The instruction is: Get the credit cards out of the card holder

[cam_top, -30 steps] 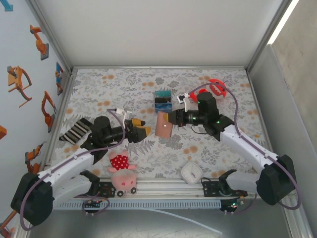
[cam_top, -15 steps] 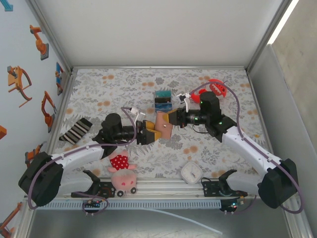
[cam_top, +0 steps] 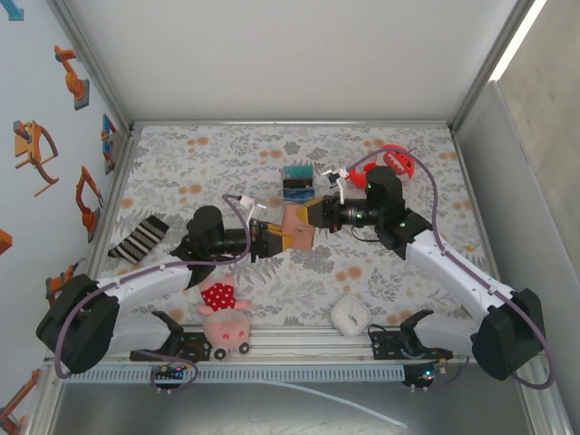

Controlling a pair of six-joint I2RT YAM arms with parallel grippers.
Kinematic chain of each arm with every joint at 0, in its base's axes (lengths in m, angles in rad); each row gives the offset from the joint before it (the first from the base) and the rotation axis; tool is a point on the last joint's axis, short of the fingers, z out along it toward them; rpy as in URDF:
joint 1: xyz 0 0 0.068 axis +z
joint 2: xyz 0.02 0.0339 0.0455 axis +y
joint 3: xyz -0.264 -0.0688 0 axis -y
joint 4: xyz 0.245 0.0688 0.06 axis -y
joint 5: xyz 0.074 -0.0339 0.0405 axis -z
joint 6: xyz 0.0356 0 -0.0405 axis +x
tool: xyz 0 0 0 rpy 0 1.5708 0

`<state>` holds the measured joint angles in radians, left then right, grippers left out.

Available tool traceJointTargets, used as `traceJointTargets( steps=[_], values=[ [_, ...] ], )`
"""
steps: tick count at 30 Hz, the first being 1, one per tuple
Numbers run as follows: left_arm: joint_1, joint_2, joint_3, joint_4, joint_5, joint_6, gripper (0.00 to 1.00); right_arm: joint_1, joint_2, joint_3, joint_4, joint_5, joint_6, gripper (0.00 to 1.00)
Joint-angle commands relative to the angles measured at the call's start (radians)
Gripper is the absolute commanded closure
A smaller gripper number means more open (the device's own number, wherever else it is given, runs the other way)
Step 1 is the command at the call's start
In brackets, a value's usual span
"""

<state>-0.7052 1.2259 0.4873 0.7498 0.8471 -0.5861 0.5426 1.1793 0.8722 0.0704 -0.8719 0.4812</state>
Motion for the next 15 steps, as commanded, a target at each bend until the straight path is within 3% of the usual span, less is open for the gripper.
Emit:
traceJointTargets(
  steps=[1, 3, 4, 6, 8, 10, 15],
  values=[
    [-0.006, -0.013, 0.027, 0.01, 0.022, 0.036, 0.89, -0.003, 0.0, 0.005, 0.091, -0.003, 0.028, 1.0],
    [-0.006, -0.025, 0.031, -0.017, 0.015, 0.052, 0.95, -0.003, -0.006, 0.0, 0.093, 0.015, 0.027, 1.0],
    [-0.006, -0.031, 0.034, -0.044, 0.008, 0.063, 0.98, -0.003, -0.01, -0.002, 0.093, 0.027, 0.026, 0.95],
    [-0.006, -0.047, 0.05, -0.115, -0.01, 0.101, 1.0, -0.003, -0.019, -0.007, 0.088, 0.057, 0.023, 0.78],
    [-0.007, -0.066, 0.058, -0.193, -0.048, 0.142, 1.0, -0.003, -0.03, -0.003, 0.055, 0.106, 0.012, 0.53],
    [-0.007, -0.084, 0.068, -0.246, -0.091, 0.174, 1.0, -0.003, -0.041, 0.003, 0.014, 0.169, 0.006, 0.37],
    [-0.007, -0.105, 0.094, -0.309, -0.192, 0.232, 1.0, -0.003, -0.07, 0.026, -0.092, 0.344, 0.019, 0.23]
  ],
)
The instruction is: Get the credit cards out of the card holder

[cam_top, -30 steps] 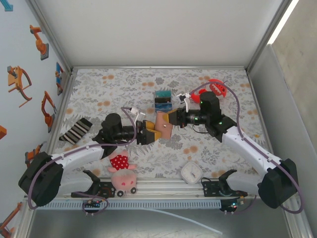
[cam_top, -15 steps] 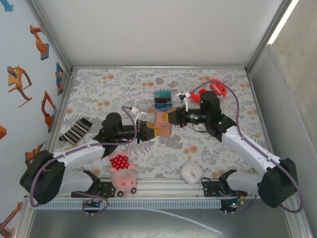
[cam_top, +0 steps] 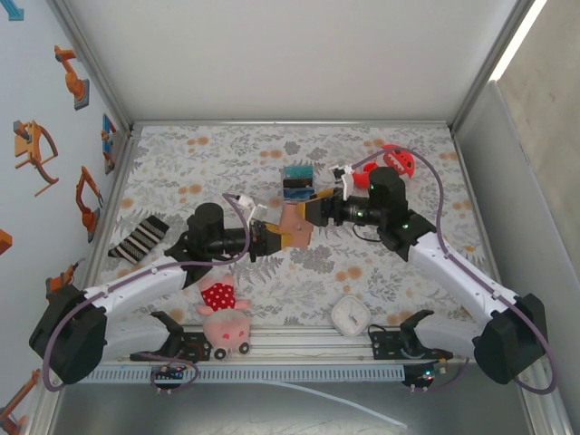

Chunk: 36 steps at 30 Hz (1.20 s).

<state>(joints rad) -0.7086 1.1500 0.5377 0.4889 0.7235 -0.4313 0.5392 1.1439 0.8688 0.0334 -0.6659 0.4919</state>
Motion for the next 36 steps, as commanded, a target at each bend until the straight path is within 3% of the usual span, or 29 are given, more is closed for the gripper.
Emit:
traceJointTargets(
  steps=[1, 4, 8, 14, 22, 36],
  values=[
    [-0.004, -0.027, 0.049, -0.059, -0.086, 0.085, 1.0, 0.001, -0.044, 0.03, -0.072, 0.178, 0.015, 0.22],
    [-0.003, -0.022, 0.059, -0.089, -0.118, 0.114, 1.0, 0.002, -0.071, 0.035, -0.145, 0.314, 0.051, 0.12],
    [-0.005, -0.023, 0.05, -0.094, -0.18, 0.142, 1.0, 0.015, -0.119, 0.011, -0.202, 0.452, 0.095, 0.13],
    [-0.004, -0.026, 0.045, -0.085, -0.298, 0.176, 1.0, 0.077, -0.143, -0.006, -0.228, 0.543, 0.153, 0.36],
    [-0.004, 0.008, 0.061, -0.058, -0.408, 0.165, 1.0, 0.224, -0.059, 0.055, -0.286, 0.663, 0.14, 0.48],
    [-0.004, 0.041, 0.059, -0.015, -0.432, 0.148, 1.0, 0.314, 0.044, 0.116, -0.292, 0.715, 0.144, 0.51]
  ],
)
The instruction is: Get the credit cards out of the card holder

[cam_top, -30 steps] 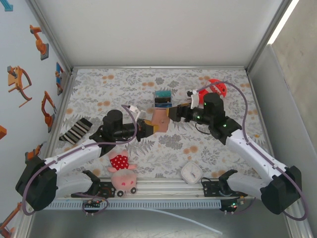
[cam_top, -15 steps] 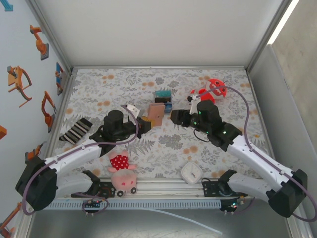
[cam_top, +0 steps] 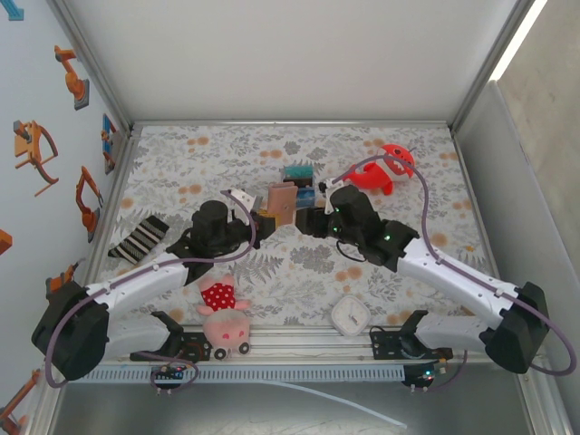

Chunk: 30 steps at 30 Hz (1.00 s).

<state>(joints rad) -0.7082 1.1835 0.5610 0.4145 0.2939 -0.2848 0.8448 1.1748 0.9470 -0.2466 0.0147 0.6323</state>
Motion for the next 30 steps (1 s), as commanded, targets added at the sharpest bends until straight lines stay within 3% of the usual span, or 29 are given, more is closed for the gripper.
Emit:
traceJointTargets(
  steps=[1, 11, 30],
  values=[
    [-0.004, 0.01, 0.035, 0.063, -0.004, 0.002, 1.0, 0.012, 0.018, 0.041, -0.014, 0.04, 0.003, 0.51],
    [-0.004, 0.034, 0.047, 0.071, -0.031, -0.013, 1.0, 0.028, 0.051, 0.066, -0.026, 0.067, -0.002, 0.56],
    [-0.004, 0.068, 0.066, 0.071, 0.076, -0.034, 1.0, 0.028, 0.178, 0.158, -0.006, 0.027, -0.017, 0.61]
  ],
)
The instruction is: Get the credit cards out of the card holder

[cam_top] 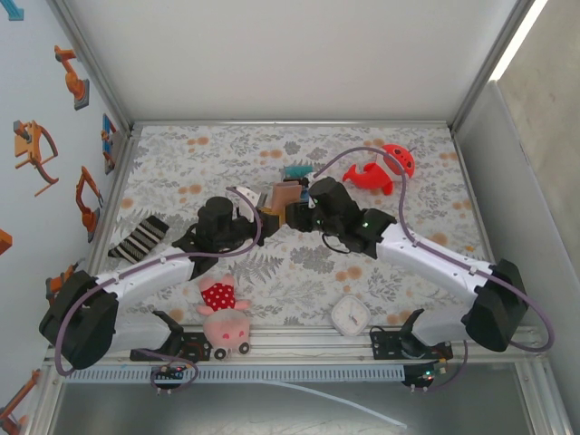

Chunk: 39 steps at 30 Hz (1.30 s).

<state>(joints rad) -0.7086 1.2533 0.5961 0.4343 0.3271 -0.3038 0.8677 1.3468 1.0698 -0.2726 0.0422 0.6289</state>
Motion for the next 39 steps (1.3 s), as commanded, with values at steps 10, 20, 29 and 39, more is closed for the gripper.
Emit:
traceJointTargets(
  steps=[10, 20, 29, 39],
  values=[
    [-0.003, -0.011, 0.029, 0.066, 0.085, -0.023, 1.0, 0.007, 0.045, 0.059, 0.003, 0.022, -0.017, 0.61],
    [-0.006, 0.001, 0.038, 0.091, 0.151, -0.031, 1.0, 0.007, 0.07, 0.065, -0.016, 0.036, -0.026, 0.61],
    [-0.007, -0.005, 0.036, 0.078, 0.148, -0.02, 1.0, 0.006, 0.068, 0.053, -0.022, 0.059, -0.026, 0.7],
    [-0.008, 0.003, 0.04, 0.078, 0.144, -0.026, 1.0, 0.006, 0.042, 0.029, -0.025, 0.075, -0.027, 0.79]
  ],
)
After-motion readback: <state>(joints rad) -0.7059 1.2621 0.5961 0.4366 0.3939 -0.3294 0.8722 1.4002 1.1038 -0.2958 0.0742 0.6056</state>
